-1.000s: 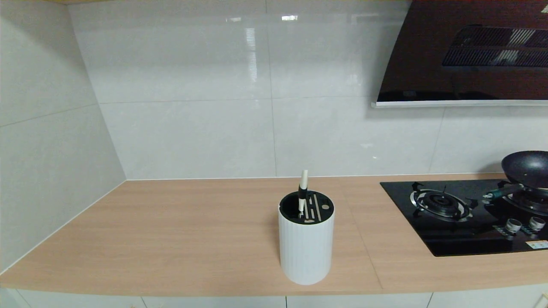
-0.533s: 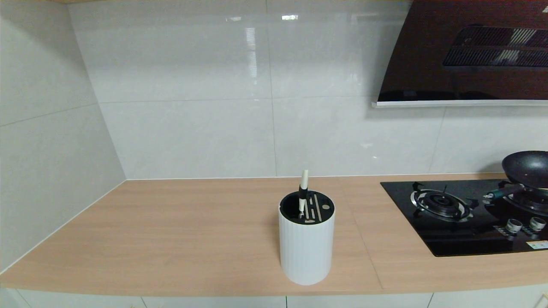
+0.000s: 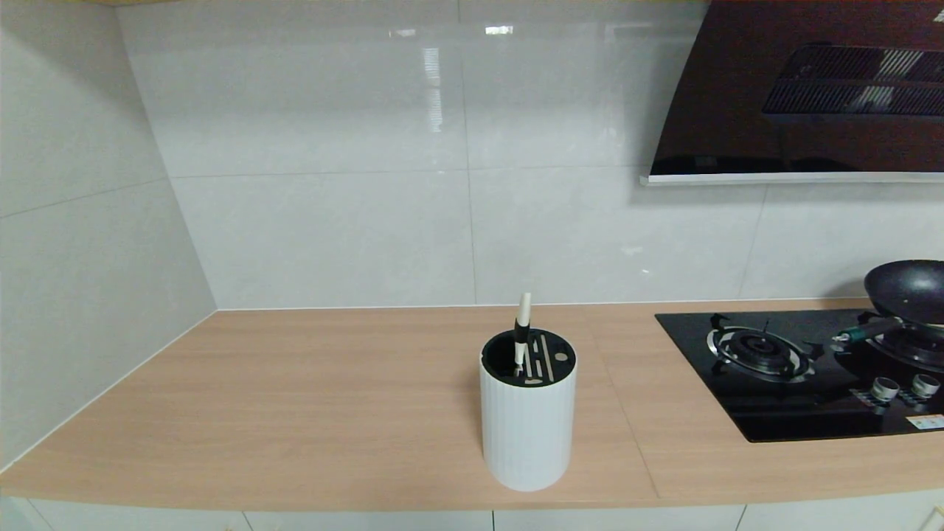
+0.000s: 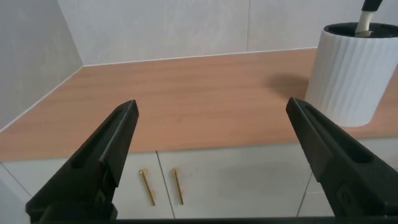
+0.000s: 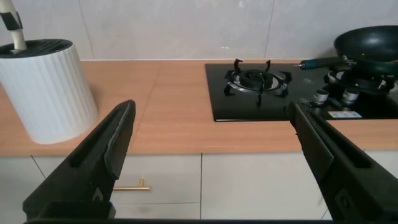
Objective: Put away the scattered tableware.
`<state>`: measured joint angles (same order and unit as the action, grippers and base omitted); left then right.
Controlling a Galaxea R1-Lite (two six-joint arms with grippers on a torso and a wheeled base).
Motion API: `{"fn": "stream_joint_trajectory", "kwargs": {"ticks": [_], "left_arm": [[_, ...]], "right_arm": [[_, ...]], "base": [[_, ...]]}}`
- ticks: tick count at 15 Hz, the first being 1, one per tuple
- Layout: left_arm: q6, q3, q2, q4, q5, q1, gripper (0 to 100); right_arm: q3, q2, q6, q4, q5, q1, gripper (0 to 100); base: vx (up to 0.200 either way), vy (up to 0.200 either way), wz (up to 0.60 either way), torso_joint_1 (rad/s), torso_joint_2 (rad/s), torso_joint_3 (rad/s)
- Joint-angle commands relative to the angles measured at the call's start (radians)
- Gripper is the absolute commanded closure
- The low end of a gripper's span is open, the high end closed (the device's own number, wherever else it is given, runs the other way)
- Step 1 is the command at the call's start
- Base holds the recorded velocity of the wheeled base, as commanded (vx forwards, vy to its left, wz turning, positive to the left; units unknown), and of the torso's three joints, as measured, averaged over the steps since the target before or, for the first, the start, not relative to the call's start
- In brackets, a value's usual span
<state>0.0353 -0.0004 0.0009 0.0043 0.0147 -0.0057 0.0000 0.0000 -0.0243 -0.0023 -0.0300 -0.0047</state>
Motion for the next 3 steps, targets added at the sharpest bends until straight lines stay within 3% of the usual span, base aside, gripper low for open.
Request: {"fn": "stream_joint_trajectory", "kwargs": {"ticks": [1, 3], "left_arm": [[-0.009, 0.0, 0.001, 0.002, -0.001, 0.001, 0], [-0.009, 0.0, 0.001, 0.002, -0.001, 0.001, 0]], "right_arm": [[-0.002, 0.002, 0.0, 0.002, 0.001, 0.0, 0], [0.0, 0.002, -0.002, 0.002, 0.001, 0.0, 0]], "base": [[0.0, 0.0, 0.0, 0.0, 0.0, 0.0], [0.0, 0.0, 0.0, 0.0, 0.0, 0.0]]}}
